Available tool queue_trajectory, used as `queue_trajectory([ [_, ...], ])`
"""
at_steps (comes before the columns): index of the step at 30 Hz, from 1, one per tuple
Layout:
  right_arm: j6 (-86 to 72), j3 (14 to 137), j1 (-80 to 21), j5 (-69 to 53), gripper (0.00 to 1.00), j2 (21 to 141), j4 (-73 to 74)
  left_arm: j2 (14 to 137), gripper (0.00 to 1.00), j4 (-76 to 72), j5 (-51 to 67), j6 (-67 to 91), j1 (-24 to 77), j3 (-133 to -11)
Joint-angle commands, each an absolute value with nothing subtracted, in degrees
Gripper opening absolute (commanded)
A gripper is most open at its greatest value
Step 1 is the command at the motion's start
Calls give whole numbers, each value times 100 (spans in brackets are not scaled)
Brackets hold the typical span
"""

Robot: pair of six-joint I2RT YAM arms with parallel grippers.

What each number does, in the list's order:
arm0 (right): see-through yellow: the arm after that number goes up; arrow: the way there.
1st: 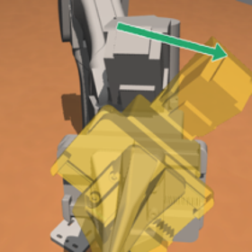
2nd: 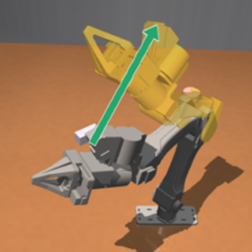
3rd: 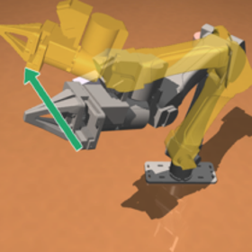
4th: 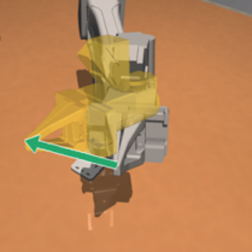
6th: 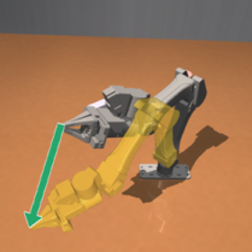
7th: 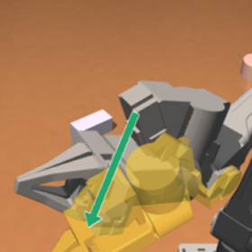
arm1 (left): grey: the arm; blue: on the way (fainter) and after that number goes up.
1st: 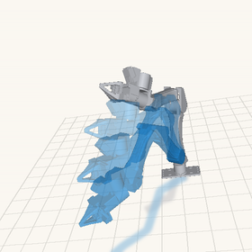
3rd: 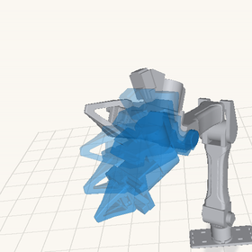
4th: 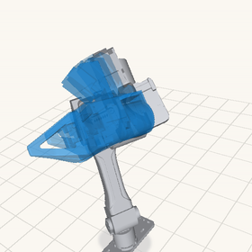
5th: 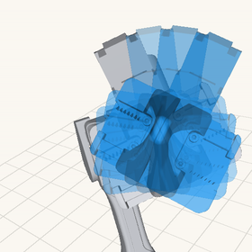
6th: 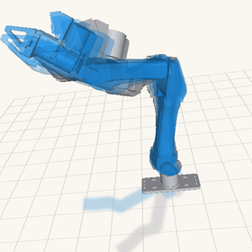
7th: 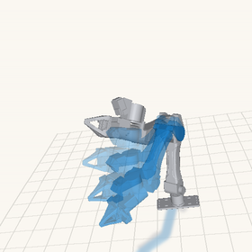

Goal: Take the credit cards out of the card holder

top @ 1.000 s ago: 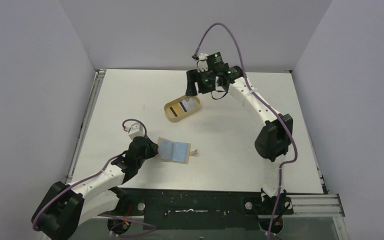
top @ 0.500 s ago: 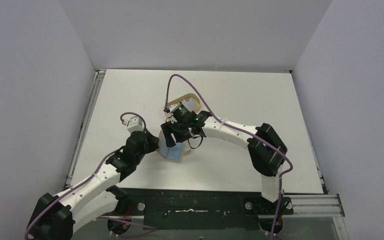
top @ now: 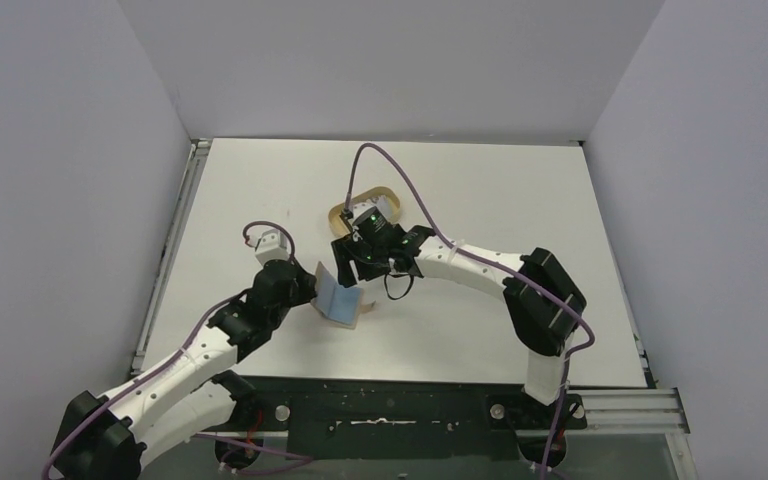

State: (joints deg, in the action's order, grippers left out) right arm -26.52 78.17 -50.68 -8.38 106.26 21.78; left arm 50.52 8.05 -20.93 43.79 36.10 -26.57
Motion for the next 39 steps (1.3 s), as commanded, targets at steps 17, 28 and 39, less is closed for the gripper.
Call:
queue_trajectory([
  [17,-2432,8729,-5460,-1186,78,11434,2092,5608,0,283,-2515,4555,3796,-2316],
  [28,-2461,8791,-5554,-1043,78,11765,2170,5533,0,256,-2515,4591,3779,-2250],
  [39,-2590,8314,-5588,-959,79,11453,1457,5399,0,316,-2531,4611,3762,-2198],
])
